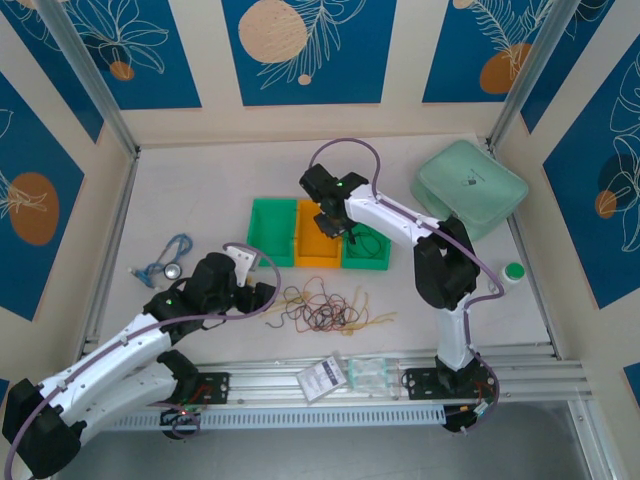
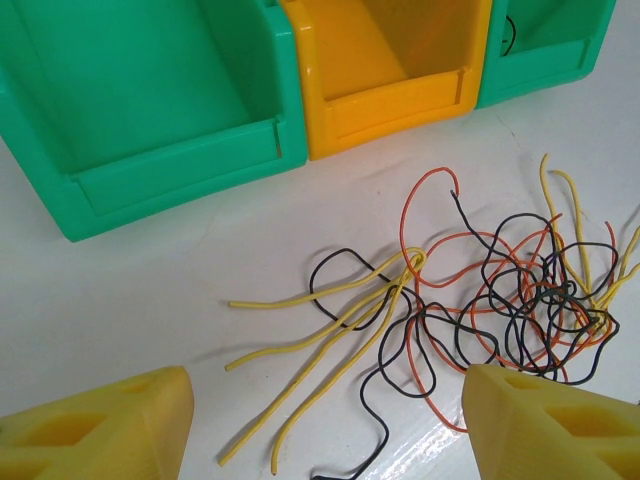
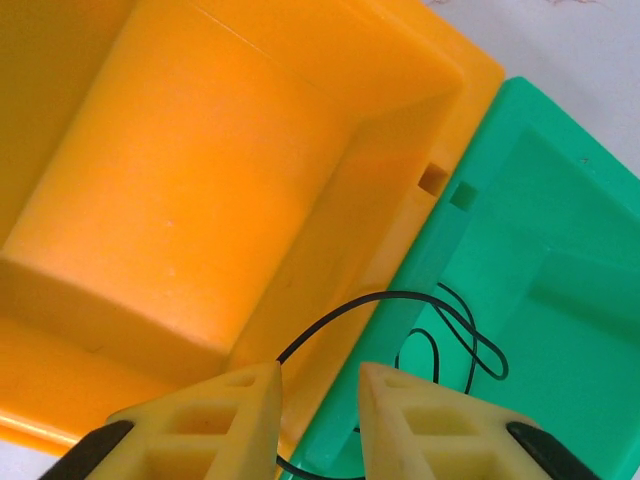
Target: Untangle the cables
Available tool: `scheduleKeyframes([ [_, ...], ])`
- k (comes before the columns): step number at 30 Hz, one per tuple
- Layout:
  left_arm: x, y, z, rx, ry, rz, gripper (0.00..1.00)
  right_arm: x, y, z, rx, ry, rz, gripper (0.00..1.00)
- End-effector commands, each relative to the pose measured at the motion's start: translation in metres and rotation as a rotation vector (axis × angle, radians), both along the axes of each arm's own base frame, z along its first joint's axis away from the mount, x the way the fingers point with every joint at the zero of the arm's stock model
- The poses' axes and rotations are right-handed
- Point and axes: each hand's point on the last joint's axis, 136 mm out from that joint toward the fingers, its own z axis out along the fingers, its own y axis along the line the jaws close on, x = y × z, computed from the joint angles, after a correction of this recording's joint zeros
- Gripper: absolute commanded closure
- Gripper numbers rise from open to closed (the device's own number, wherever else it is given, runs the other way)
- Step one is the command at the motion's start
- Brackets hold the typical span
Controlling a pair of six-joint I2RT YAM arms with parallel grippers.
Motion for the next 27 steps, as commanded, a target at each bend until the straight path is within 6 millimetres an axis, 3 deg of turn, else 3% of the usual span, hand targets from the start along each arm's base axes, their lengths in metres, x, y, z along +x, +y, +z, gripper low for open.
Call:
scheduleKeyframes([
  [1,0.0,0.003,0.0,-0.008,0.008,0.014,0.29,0.0,0.004,0.009,0.015,-0.013,-0.002,0.71],
  [7,-0.001,0.005,0.001,-0.005,0.005,0.017,0.29,0.001,0.005,0.013,0.006,-0.043,-0.004,0.72],
  [16,0.0,0.005,0.001,-0.008,0.004,0.019,0.29,-0.001,0.001,0.04,0.012,-0.116,-0.005,0.71],
  [27,-0.002,0.006,0.001,-0.01,0.008,0.021,0.28,-0.009,0.007,0.015,-0.016,-0.011,-0.011,0.71],
])
